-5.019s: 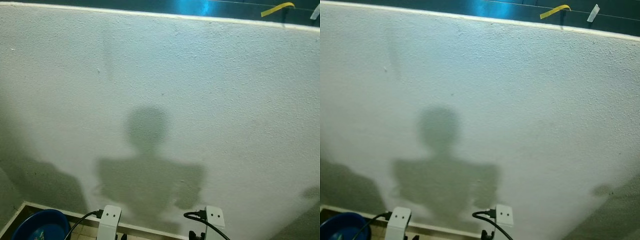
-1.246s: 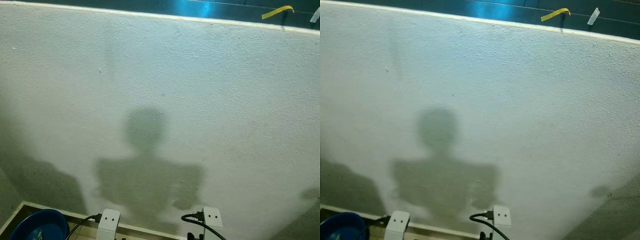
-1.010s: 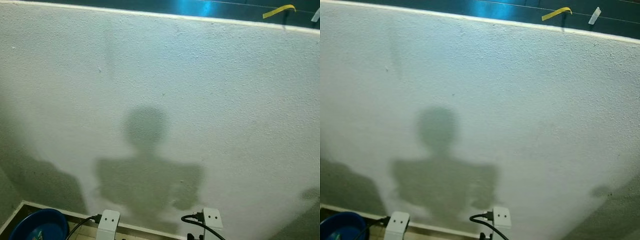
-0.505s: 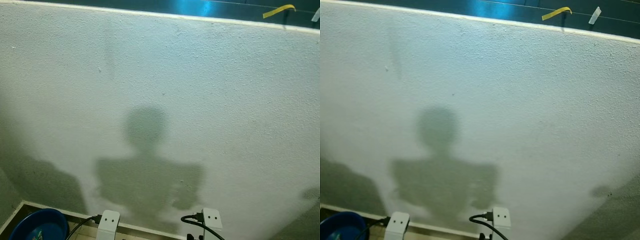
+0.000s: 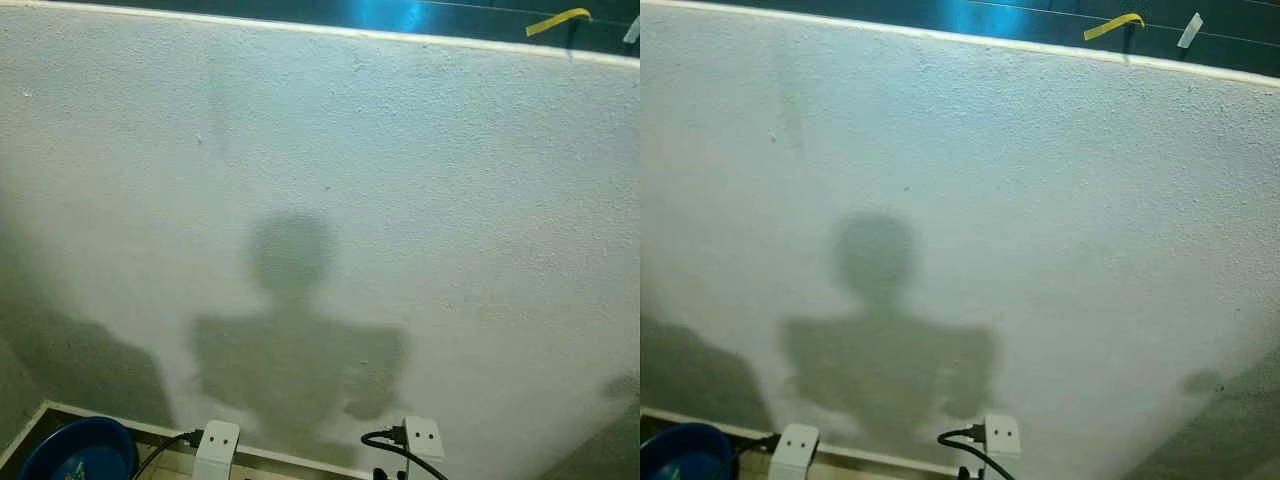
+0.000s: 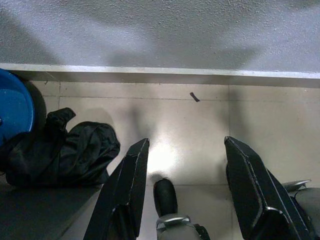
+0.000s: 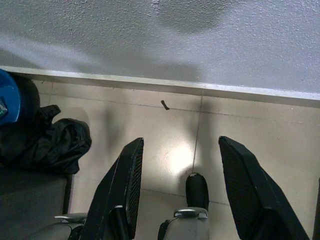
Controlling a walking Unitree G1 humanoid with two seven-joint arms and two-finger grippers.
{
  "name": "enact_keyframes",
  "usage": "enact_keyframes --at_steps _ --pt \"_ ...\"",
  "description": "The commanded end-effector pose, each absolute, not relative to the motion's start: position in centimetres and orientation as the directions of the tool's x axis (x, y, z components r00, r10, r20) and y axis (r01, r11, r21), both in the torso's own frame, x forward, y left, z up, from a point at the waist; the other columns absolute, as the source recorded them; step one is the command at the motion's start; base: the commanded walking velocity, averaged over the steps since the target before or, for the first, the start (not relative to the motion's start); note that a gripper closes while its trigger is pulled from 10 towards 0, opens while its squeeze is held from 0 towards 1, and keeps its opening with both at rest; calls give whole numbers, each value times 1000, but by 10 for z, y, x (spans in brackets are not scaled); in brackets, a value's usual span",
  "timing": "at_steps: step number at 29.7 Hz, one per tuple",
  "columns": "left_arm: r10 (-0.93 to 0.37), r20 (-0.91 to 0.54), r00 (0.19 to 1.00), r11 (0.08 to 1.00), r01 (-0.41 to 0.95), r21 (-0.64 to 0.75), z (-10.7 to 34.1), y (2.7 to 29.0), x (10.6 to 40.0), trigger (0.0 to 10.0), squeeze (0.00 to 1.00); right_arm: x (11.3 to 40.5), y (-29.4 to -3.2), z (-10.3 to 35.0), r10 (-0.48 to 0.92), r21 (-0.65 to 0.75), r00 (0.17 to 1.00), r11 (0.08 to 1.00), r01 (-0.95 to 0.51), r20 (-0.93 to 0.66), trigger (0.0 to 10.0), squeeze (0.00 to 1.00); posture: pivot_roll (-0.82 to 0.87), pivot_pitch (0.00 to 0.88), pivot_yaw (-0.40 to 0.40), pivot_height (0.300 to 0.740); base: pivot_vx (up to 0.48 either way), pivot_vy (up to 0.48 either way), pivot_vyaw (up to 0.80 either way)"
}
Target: Clothes washing
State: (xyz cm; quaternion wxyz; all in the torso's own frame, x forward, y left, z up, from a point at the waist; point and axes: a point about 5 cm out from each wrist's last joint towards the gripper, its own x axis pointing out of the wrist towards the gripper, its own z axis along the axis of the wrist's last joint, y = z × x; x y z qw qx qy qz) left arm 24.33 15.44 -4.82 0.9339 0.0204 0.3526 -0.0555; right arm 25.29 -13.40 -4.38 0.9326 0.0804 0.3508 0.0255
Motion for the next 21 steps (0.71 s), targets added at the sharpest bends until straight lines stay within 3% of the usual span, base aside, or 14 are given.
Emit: enact_keyframes --at_steps 1,21 --pt "-95 -680 727 993 115 -16 -53 152 237 10000 0 249 -135 -47 100 163 745 987 12 -660 10000 0 6 39 -21 740 0 0 0" --pt "-91 -678 729 994 112 -13 -52 155 238 10000 0 247 -135 -49 97 160 724 987 19 -682 10000 0 10 36 -22 740 0 0 0"
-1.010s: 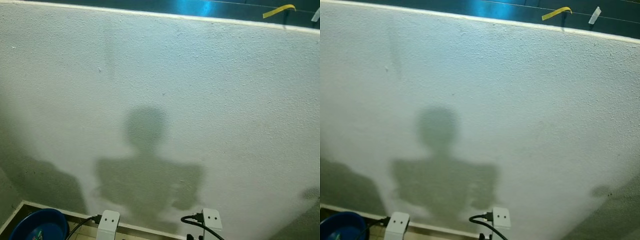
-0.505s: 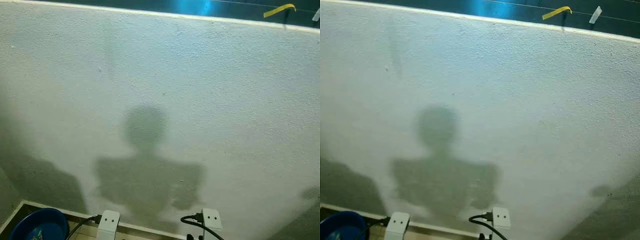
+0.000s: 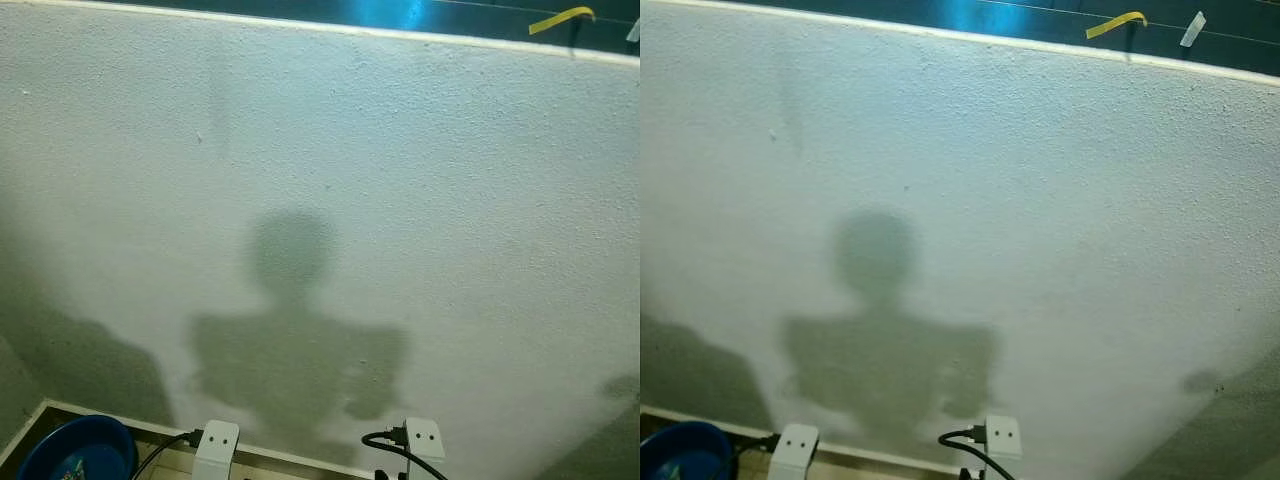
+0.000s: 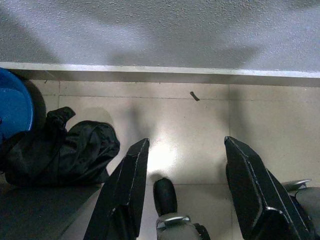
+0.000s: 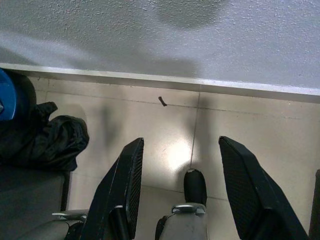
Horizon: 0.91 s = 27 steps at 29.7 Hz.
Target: Clothes washing
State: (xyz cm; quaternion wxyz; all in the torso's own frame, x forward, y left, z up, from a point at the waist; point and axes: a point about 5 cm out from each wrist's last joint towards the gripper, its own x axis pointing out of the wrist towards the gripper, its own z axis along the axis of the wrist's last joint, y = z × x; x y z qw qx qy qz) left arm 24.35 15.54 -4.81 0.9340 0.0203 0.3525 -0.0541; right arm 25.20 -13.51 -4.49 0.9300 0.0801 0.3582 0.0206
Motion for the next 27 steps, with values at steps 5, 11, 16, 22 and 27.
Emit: enact_keyframes --at_steps 5,11,16,22,27 --pt "-87 -678 730 994 107 -12 -52 156 239 10000 0 249 -133 -47 122 188 731 982 8 -671 10000 0 12 36 -16 740 0 0 0" --pt "-80 -673 736 991 129 23 -49 165 242 10000 0 258 -125 -40 192 319 757 948 22 -625 10000 0 10 27 22 740 0 0 0" --pt "-40 -672 740 996 86 36 -47 178 242 10000 0 267 -124 -32 192 362 786 931 42 -587 10000 0 20 39 28 740 0 0 0" --pt "-50 -664 746 991 119 59 -46 178 244 10000 0 268 -124 -30 206 370 804 929 19 -558 10000 0 40 59 6 740 0 0 0" --pt "-95 -641 761 992 129 7 -45 172 243 10000 0 264 -126 -34 153 257 787 966 8 -597 10000 0 39 60 -12 740 0 0 0"
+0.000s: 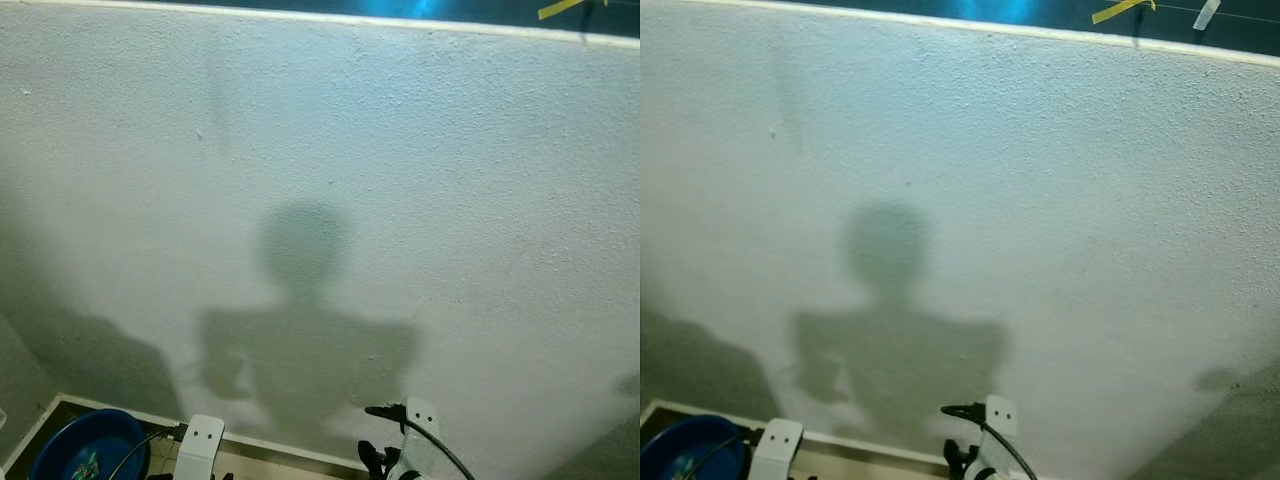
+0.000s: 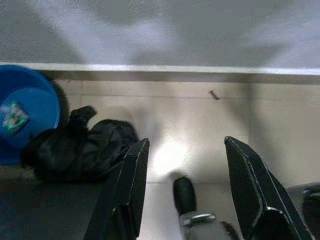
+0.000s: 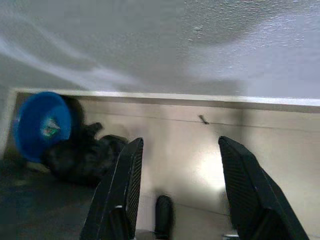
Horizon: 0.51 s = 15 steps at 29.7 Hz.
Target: Clothes washing
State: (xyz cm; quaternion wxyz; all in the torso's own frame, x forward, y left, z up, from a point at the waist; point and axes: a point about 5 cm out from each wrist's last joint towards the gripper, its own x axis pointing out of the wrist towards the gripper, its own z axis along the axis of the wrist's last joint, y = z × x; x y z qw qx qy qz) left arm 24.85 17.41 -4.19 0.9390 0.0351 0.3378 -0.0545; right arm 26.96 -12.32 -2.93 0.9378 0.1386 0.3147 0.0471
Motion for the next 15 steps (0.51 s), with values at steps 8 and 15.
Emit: enact_keyframes --at_steps 8,15 --pt "-95 -647 756 991 131 8 -45 169 245 10000 0 262 -123 -36 125 250 784 967 39 -607 10000 0 31 44 4 740 0 0 0" --pt "-115 -646 755 988 154 5 -43 166 249 10000 0 269 -131 -29 103 298 829 951 79 -550 10000 0 14 46 27 740 0 0 0"
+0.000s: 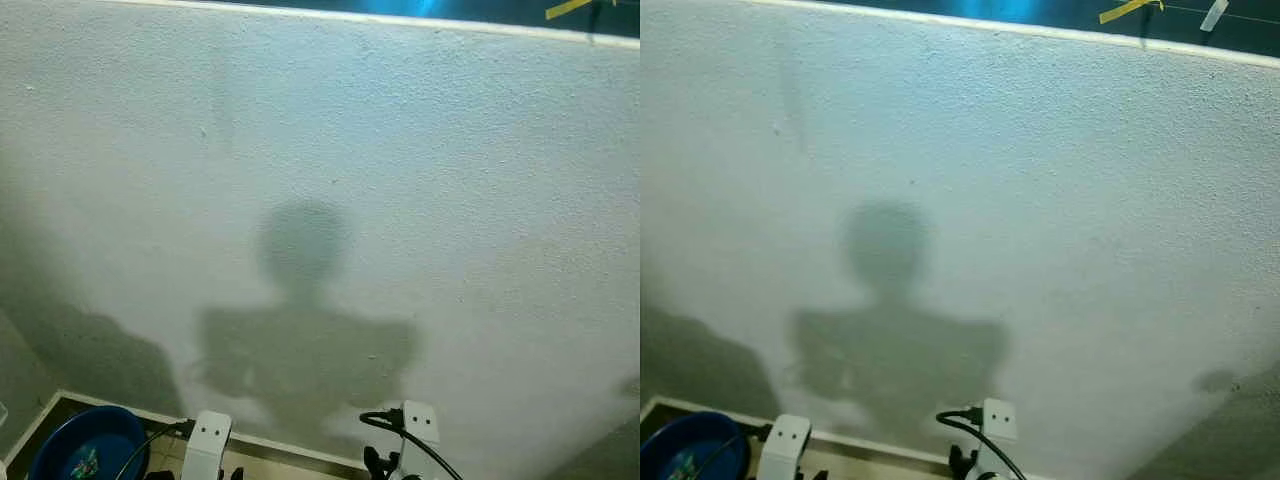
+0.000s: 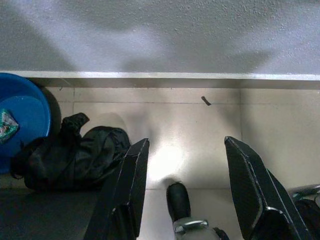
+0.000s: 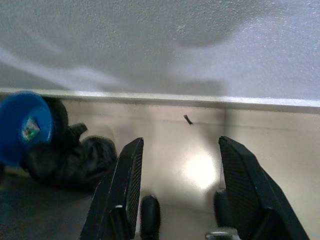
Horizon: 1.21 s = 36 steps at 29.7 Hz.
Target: Clothes washing
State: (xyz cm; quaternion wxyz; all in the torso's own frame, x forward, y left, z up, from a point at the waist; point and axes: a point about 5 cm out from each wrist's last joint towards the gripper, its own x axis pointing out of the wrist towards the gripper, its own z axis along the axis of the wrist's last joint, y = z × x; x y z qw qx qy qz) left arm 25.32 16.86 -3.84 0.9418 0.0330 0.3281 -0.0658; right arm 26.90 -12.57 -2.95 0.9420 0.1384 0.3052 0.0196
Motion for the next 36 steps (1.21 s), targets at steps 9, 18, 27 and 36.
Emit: enact_keyframes --at_steps 9,18,27,36 --pt "-137 -648 749 983 183 4 -43 162 248 10000 0 321 -133 35 271 408 942 897 -171 -201 10000 0 14 73 17 740 0 0 0" --pt "-127 -652 748 985 173 7 -47 167 240 10000 0 326 -94 74 728 445 685 606 -659 23 10000 0 35 93 13 740 0 0 0" --pt "-147 -652 744 978 208 16 -47 164 241 10000 0 313 -89 152 888 443 278 96 -891 367 10000 0 17 86 15 740 0 0 0" --pt "-120 -649 751 982 184 32 -46 168 242 10000 0 327 -96 199 842 306 270 132 -943 468 10000 0 34 91 16 740 0 0 0"
